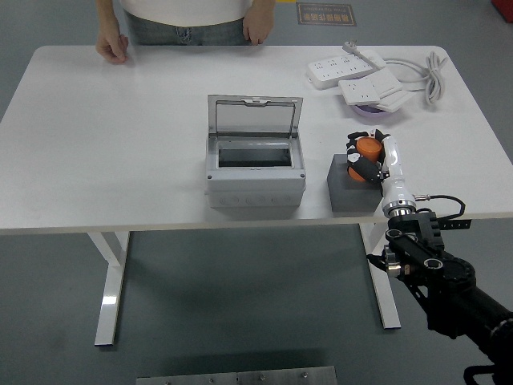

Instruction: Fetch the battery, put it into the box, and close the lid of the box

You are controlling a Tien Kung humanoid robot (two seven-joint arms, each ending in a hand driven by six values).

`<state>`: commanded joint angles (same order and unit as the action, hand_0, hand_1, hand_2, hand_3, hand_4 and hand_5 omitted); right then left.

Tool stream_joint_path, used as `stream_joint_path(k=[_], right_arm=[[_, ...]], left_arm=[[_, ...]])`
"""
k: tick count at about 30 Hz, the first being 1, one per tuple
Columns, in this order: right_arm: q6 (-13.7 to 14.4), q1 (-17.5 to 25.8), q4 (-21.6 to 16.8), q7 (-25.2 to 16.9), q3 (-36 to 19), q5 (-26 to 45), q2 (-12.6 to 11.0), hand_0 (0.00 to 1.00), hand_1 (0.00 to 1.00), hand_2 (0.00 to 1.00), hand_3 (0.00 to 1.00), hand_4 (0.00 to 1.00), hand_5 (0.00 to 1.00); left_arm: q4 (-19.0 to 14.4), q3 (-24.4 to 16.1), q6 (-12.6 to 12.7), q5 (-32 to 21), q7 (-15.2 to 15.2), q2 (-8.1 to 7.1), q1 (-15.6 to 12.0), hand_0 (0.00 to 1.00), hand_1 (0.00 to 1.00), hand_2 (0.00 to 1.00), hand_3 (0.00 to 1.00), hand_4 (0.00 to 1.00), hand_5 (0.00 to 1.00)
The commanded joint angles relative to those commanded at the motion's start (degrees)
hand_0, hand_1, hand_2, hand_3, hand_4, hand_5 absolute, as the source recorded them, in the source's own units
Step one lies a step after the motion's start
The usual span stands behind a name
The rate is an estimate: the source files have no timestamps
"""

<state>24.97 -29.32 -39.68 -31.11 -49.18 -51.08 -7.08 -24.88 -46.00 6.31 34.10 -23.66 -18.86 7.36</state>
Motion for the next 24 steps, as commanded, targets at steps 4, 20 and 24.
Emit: stream_joint_path(k=[4, 20, 24], right_arm=[[-0.3, -0.3, -0.4, 0.6, 0.0, -0.8, -0.2, 0.245, 0.306, 0.331, 0.358, 0.074, 0.002], [-2.8, -4.1, -5.3, 6.2, -0.6, -6.2, -4.3, 0.26, 0.314, 0.337, 0.367, 0.12, 0.002], [-3.3, -4.5, -7.3, 8.9, -0.8, -9.1, -5.1, 0.259, 0.316, 0.339, 0.372, 0.131, 0.002]], left_arm=[[0.0, -0.1, 0.0, 0.1, 0.0, 0.01, -0.1, 0.648, 0.694, 0.541, 0.54, 0.429, 0.002], [0.0, -0.1, 0.1, 0.3, 0.0, 0.05, -0.4, 0.649, 0.705, 0.543, 0.539, 0.438, 0.002], [0.0, -0.1, 0.1, 0.3, 0.0, 0.03, -0.5, 0.65, 0.707, 0.545, 0.54, 0.443, 0.002]])
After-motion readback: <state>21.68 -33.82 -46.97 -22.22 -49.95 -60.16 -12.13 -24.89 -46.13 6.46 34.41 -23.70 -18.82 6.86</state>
